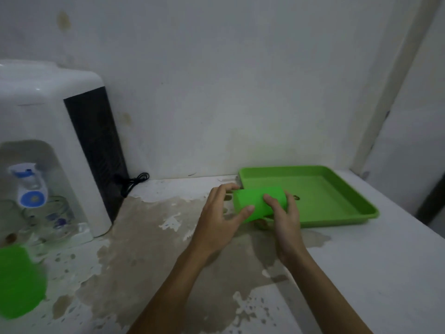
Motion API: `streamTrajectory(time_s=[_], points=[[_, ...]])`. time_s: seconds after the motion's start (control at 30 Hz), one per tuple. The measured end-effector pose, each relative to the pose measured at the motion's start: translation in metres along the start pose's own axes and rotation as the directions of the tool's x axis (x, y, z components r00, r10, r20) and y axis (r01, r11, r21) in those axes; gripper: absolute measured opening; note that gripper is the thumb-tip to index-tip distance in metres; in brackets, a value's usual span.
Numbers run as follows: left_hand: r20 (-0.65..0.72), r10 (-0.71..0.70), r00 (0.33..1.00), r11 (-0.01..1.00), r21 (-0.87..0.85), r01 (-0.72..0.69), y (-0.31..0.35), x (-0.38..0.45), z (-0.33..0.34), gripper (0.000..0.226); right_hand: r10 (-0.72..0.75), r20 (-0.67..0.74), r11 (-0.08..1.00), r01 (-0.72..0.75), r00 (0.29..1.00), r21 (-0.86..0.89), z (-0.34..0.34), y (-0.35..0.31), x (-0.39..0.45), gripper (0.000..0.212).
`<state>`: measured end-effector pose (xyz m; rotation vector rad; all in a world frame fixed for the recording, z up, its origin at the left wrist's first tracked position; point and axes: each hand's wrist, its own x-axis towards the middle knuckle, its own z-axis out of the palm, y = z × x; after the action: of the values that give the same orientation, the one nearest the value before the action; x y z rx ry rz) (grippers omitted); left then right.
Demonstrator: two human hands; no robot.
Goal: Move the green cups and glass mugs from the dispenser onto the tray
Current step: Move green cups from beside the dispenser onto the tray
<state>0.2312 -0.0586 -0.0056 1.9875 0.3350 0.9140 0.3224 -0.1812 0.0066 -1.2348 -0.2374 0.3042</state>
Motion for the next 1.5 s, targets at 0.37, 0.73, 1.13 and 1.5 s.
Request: streamTrajectory(time_s=[0.37,0.73,1.13,1.5], points=[[0.158,-0.039,0.987,0.963,0.271,-0.005,-0.06,-0.011,0.013,0.034,-0.411,0.113,0.564,0.35,0.905,-0.748,-0.037,-0.001,0.057,0.068],[0.211,-0.023,0.977,0.91,0.408,-0.067,-0.07,-0.009,0.016,0.031,-0.307,0.241,0.329,0.34,0.921,-0.881,-0.036,0.016,0.063,0.078],[0.145,-0.007,0.989,0.951,0.306,-0.038,-0.06,-0.012,0.009,0.019,-0.497,0.305,0.246,0.469,0.813,-0.848,-0.03,0.002,0.038,0.068],[-0.063,0.008,0.998,0.961,0.275,0.009,-0.004,-0.062,-0.104,0.013,-0.256,0.514,0.687,0.528,0.819,-0.499,0.069,0.031,-0.027,0.009]])
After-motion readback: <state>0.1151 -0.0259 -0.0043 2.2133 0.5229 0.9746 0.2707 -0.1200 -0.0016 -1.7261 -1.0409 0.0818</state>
